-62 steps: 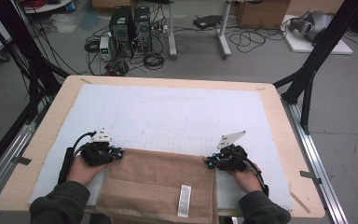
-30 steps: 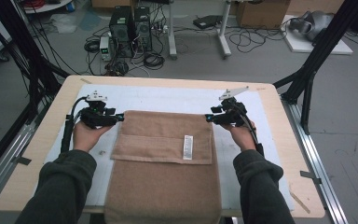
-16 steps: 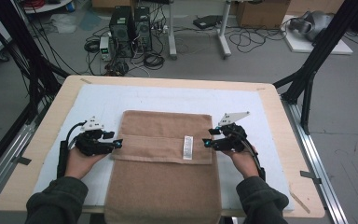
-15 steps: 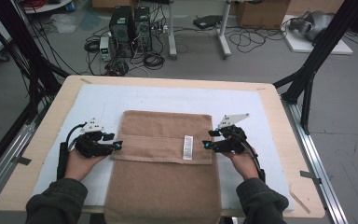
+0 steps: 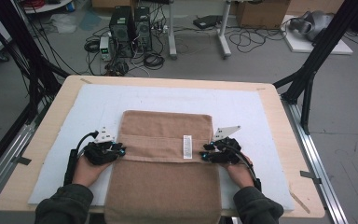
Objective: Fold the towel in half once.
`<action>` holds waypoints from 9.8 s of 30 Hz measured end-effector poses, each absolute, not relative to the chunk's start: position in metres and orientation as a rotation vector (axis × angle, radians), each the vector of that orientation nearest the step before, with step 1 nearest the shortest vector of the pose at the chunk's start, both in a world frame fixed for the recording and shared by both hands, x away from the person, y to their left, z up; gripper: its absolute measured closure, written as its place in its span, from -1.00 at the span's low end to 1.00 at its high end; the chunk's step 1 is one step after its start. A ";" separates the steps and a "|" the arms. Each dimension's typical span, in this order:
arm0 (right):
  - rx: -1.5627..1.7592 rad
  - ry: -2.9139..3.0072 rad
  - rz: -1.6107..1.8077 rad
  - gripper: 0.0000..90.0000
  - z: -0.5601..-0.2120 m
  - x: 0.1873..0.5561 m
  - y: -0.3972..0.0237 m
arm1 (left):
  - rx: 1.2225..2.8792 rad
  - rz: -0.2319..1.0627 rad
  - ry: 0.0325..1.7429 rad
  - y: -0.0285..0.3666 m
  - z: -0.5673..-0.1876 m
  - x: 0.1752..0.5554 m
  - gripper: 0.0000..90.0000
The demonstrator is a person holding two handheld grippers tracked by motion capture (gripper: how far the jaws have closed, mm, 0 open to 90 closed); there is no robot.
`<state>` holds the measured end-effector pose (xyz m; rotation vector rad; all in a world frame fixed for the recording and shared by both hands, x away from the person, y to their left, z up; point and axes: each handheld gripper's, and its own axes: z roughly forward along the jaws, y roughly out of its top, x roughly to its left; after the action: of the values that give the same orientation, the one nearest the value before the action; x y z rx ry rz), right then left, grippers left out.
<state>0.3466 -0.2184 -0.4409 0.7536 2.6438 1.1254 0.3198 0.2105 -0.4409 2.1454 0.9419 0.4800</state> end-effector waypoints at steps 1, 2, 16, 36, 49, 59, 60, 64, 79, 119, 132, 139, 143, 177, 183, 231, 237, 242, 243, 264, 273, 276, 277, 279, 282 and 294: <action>0.755 2.644 1.127 0.56 -0.441 0.347 -0.219 | 2.141 0.476 0.946 0.210 -0.441 0.320 0.72; 0.753 2.650 1.140 0.60 -0.441 0.348 -0.218 | 2.138 0.476 0.949 0.209 -0.441 0.319 0.78; 0.739 2.654 1.213 0.89 -0.427 0.345 -0.225 | 2.071 0.454 0.934 0.217 -0.424 0.315 0.90; 0.624 2.643 1.268 0.87 -0.393 0.306 -0.233 | 2.033 0.429 0.857 0.219 -0.408 0.276 0.91; 0.519 2.663 1.301 0.87 -0.396 0.256 -0.236 | 2.016 0.404 0.830 0.221 -0.415 0.219 0.91; 0.618 2.639 1.306 0.25 -0.401 0.265 -0.236 | 2.004 0.352 0.854 0.225 -0.415 0.237 0.26; 0.671 2.619 1.290 0.18 -0.404 0.273 -0.236 | 2.005 0.354 0.857 0.224 -0.413 0.243 0.17; 0.732 2.579 1.229 0.05 -0.409 0.297 -0.234 | 2.026 0.382 0.853 0.217 -0.411 0.270 0.05; 0.875 2.529 1.030 -0.28 -0.411 0.392 -0.229 | 1.981 0.448 1.072 0.215 -0.430 0.375 0.10; 0.990 2.440 1.106 0.02 -0.346 0.463 -0.228 | 1.915 0.566 1.026 0.224 -0.347 0.423 0.14; 0.861 2.516 1.163 -0.02 -0.358 0.408 -0.224 | 1.958 0.514 0.988 0.234 -0.385 0.365 0.09; 0.802 2.556 1.147 -0.01 -0.388 0.380 -0.222 | 1.963 0.486 0.971 0.236 -0.402 0.341 -0.03; 0.814 2.588 1.135 -0.01 -0.409 0.371 -0.221 | 2.019 0.453 0.957 0.236 -0.419 0.334 0.02; 0.655 2.643 1.194 0.87 -0.397 0.346 -0.229 | 2.028 0.401 0.901 0.233 -0.409 0.305 0.93; 0.564 2.671 1.225 0.87 -0.395 0.308 -0.231 | 2.025 0.413 0.846 0.239 -0.408 0.259 0.93; 0.933 2.539 1.023 0.82 -0.423 0.435 -0.224 | 1.959 0.542 1.122 0.208 -0.433 0.383 0.85; 0.926 2.465 1.018 0.83 -0.392 0.457 -0.229 | 1.915 0.608 1.123 0.199 -0.408 0.411 0.85; 0.939 2.424 1.038 0.67 -0.379 0.470 -0.237 | 1.902 0.588 1.144 0.198 -0.401 0.427 0.79; 0.970 2.435 1.015 0.49 -0.385 0.472 -0.238 | 1.929 0.582 1.162 0.199 -0.405 0.427 0.68; 0.740 2.585 1.146 0.22 -0.403 0.346 -0.226 | 2.105 0.411 0.866 0.215 -0.426 0.307 0.40; 0.673 2.722 1.077 0.54 -0.436 0.331 -0.218 | 2.138 0.383 0.823 0.221 -0.444 0.297 0.58; 0.646 2.719 1.110 0.78 -0.438 0.331 -0.219 | 2.140 0.396 0.822 0.217 -0.444 0.296 0.88; 0.645 2.721 1.123 0.85 -0.438 0.331 -0.219 | 2.132 0.370 0.838 0.217 -0.444 0.298 0.90; 0.657 2.725 1.137 0.89 -0.437 0.332 -0.220 | 2.125 0.340 0.854 0.221 -0.440 0.300 0.92; 0.647 2.684 1.183 0.89 -0.425 0.329 -0.224 | 2.097 0.359 0.849 0.222 -0.432 0.295 0.91; 0.528 2.616 1.306 0.88 -0.373 0.301 -0.231 | 1.997 0.374 0.795 0.236 -0.389 0.263 0.91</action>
<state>0.3008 -0.2314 -0.3731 0.5276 2.6165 1.3059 0.2628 0.2363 -0.3893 1.9974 0.7954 0.3736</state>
